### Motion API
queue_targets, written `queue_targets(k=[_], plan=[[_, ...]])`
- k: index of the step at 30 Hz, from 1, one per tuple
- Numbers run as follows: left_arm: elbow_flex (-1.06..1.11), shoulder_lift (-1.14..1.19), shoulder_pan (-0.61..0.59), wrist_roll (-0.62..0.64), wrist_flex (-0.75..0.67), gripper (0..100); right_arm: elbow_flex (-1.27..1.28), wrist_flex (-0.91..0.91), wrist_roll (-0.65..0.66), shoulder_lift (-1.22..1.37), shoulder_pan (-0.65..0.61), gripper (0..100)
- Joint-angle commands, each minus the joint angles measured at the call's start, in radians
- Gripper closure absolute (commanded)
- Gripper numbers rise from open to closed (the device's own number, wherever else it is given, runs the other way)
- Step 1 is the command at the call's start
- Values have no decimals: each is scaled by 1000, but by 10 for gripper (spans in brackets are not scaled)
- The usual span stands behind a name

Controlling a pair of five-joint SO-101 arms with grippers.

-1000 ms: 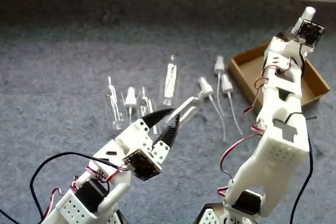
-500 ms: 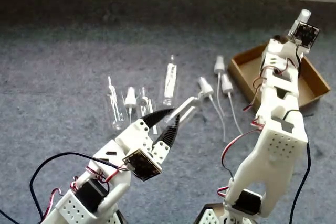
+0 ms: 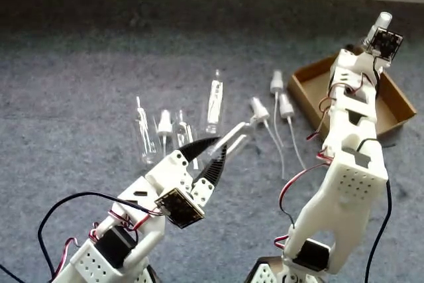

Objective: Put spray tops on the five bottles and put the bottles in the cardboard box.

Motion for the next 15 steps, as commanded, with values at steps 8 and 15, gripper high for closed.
queue_targets(k=[8,15], plan=[[22,-7,12,6,5,996,-58,-25,12,-22,-2,693],[22,-7,12,6,5,996,-58,-25,12,-22,-4,693]])
